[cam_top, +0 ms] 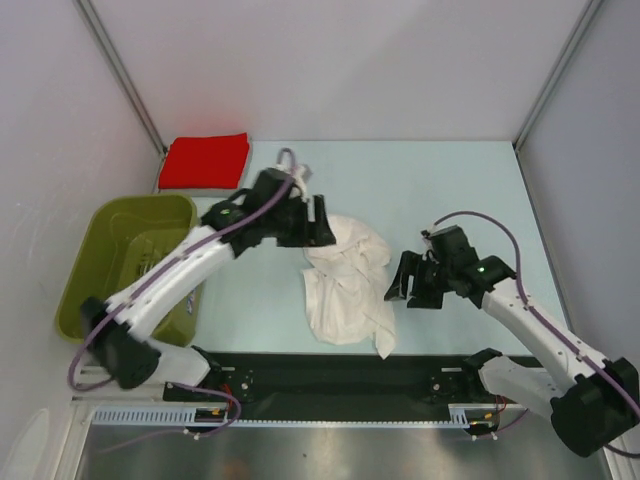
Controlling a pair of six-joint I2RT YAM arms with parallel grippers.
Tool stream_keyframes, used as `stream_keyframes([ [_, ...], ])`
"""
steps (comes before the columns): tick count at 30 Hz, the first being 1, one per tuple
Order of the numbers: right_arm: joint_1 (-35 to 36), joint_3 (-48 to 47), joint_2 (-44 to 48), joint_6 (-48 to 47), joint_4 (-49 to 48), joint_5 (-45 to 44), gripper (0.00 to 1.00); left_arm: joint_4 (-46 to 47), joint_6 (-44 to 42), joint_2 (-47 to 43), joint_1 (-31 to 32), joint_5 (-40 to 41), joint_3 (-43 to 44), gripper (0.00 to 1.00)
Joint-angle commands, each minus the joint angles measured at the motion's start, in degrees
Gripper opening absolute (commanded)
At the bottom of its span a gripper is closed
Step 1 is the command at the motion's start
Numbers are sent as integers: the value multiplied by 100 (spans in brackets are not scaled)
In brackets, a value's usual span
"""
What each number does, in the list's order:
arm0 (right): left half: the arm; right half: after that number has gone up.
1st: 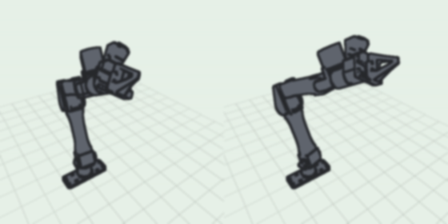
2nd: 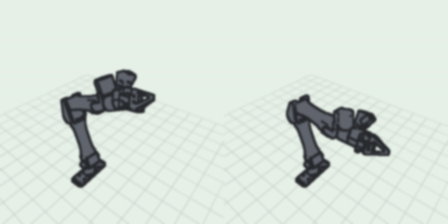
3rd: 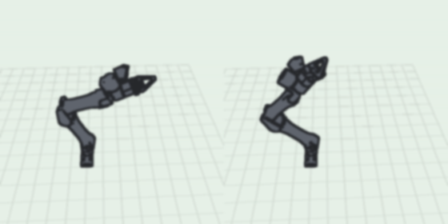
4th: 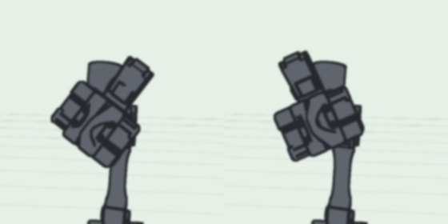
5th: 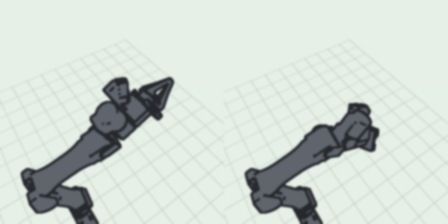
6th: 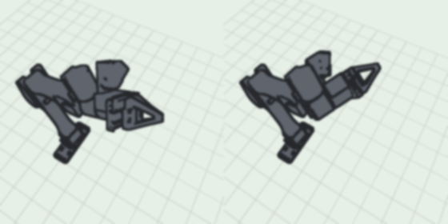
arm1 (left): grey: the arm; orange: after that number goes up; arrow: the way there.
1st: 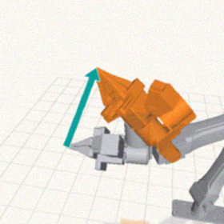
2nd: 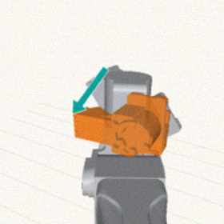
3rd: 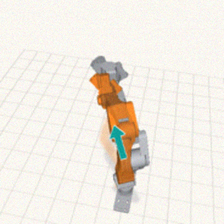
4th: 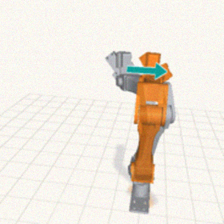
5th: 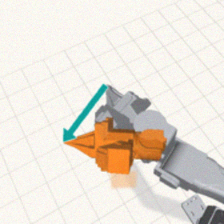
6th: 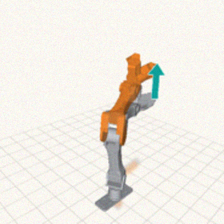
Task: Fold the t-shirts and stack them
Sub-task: Move the tshirt to the center of the board, then flatten the tshirt out
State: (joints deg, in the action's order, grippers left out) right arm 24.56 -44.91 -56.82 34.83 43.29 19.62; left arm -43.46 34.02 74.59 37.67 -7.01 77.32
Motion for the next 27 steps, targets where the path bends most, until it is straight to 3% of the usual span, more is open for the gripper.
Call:
stream_keyframes([
  [1, 505, 174, -277, 304, -250, -607, 70, 224, -510, 1082, 564, -355, 19, 75],
  [4, 699, 666, -260, 630, -557, -670, 70, 488, -765, 1952, 881, -188, 545, 76],
  [6, 849, 999, -164, 823, -759, -705, 70, 470, -1062, 2635, 987, -82, 1211, 82],
  [9, 884, 1290, -75, 955, -883, -670, 70, 121, -1318, 3462, 1163, 769, 2073, 83],
  [14, 884, 1520, -31, 894, -971, -565, 70, -250, -1424, 4230, 1234, 1788, 2876, 79],
  [21, 884, 1634, -198, 666, -1024, -652, 70, -575, -1565, 5144, 1234, 2107, 3693, 80],
  [25, 884, 1634, -365, 560, -1120, -775, 69, -593, -1705, 5426, 1216, 2045, 3975, 68],
  [27, 875, 1643, -487, 499, -1269, -819, 66, -611, -1776, 5505, 1199, 1993, 4141, 53],
])
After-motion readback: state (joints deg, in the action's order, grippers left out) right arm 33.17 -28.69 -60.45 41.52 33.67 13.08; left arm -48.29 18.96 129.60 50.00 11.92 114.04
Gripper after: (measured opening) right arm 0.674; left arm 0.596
